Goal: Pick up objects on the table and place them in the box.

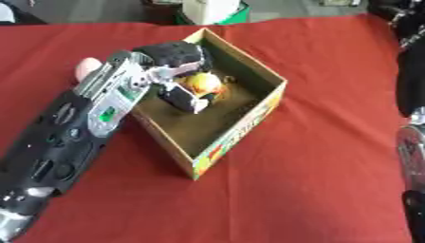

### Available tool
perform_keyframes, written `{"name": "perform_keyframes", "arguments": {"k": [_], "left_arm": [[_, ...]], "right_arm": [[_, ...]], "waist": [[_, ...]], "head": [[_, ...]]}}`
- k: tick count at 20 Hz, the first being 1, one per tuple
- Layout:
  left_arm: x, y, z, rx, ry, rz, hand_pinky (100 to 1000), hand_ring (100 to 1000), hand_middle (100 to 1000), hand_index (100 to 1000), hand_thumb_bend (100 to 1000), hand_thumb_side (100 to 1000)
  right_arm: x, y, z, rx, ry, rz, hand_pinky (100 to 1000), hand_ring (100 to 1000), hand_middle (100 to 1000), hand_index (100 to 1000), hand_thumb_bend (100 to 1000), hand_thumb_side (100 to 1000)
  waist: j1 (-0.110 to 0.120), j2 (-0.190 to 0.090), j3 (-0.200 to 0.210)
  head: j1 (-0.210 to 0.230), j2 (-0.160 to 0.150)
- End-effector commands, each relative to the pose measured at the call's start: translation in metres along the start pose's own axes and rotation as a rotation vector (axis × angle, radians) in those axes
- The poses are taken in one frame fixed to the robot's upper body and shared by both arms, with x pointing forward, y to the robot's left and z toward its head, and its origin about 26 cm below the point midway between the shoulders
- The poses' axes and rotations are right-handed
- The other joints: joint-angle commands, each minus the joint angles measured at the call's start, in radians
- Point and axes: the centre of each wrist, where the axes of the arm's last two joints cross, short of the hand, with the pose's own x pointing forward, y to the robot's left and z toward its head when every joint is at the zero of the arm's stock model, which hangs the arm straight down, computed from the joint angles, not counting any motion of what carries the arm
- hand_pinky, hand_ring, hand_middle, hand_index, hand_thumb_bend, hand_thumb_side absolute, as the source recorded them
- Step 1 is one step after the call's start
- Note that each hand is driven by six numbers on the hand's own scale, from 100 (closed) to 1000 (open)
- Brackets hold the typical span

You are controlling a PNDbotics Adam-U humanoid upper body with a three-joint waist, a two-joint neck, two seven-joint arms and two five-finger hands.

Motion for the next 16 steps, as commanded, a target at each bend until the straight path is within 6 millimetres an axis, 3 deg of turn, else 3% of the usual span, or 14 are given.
{"name": "perform_keyframes", "arguments": {"k": [1, 3, 4, 5, 6, 7, 8, 10, 13, 16], "left_arm": [[0.001, 0.009, 0.002, 0.006, 0.002, -0.017, 637, 786, 755, 843, 100, 782], [0.001, 0.011, 0.004, 0.012, 0.009, -0.035, 683, 822, 792, 896, 100, 895], [0.001, 0.011, 0.004, 0.013, 0.011, -0.045, 730, 859, 828, 939, 100, 998], [0.001, 0.012, 0.005, 0.014, 0.014, -0.058, 739, 866, 834, 946, 100, 1000], [0.001, 0.013, 0.006, 0.018, 0.018, -0.069, 762, 887, 853, 959, 196, 1000], [0.001, 0.014, 0.006, 0.025, 0.024, -0.077, 767, 892, 860, 964, 233, 1000], [0.001, 0.015, 0.007, 0.035, 0.033, -0.084, 779, 903, 872, 975, 347, 1000], [0.000, 0.017, 0.009, 0.066, 0.056, -0.092, 777, 903, 873, 974, 396, 1000], [-0.001, 0.022, 0.013, 0.152, 0.081, -0.073, 764, 895, 865, 963, 376, 1000], [-0.001, 0.033, 0.024, 0.282, 0.088, -0.040, 731, 869, 846, 943, 265, 1000]], "right_arm": [[0.009, -0.002, -0.005, 0.010, -0.034, 0.010, 751, 673, 523, 793, 100, 632], [0.009, -0.002, -0.005, 0.009, -0.033, 0.010, 751, 673, 523, 793, 100, 632], [0.008, -0.002, -0.005, 0.009, -0.032, 0.010, 751, 674, 523, 793, 100, 631], [0.008, -0.002, -0.004, 0.009, -0.032, 0.010, 751, 674, 523, 793, 100, 632], [0.008, -0.002, -0.004, 0.008, -0.031, 0.009, 751, 674, 523, 793, 100, 632], [0.008, -0.002, -0.004, 0.008, -0.031, 0.009, 751, 674, 523, 793, 100, 632], [0.008, -0.002, -0.004, 0.007, -0.031, 0.009, 751, 674, 523, 793, 100, 632], [0.008, -0.002, -0.005, 0.007, -0.033, 0.009, 750, 674, 523, 793, 100, 633], [0.009, -0.002, -0.005, 0.006, -0.036, 0.008, 750, 674, 523, 793, 100, 633], [0.008, -0.002, -0.004, 0.003, -0.034, 0.010, 751, 674, 523, 793, 100, 632]], "waist": [[-0.004, -0.015, -0.001], [-0.004, -0.015, 0.000], [-0.005, -0.016, 0.000], [-0.005, -0.016, 0.001], [-0.005, -0.016, 0.001], [-0.006, -0.016, 0.000], [-0.007, -0.016, 0.000], [-0.008, -0.016, 0.000], [-0.011, -0.017, 0.001], [-0.013, -0.017, 0.006]], "head": [[0.002, -0.008], [0.004, -0.009], [0.005, -0.009], [0.006, -0.009], [0.007, -0.009], [0.008, -0.009], [0.010, -0.009], [0.013, -0.009], [0.019, -0.011], [0.027, -0.016]]}}
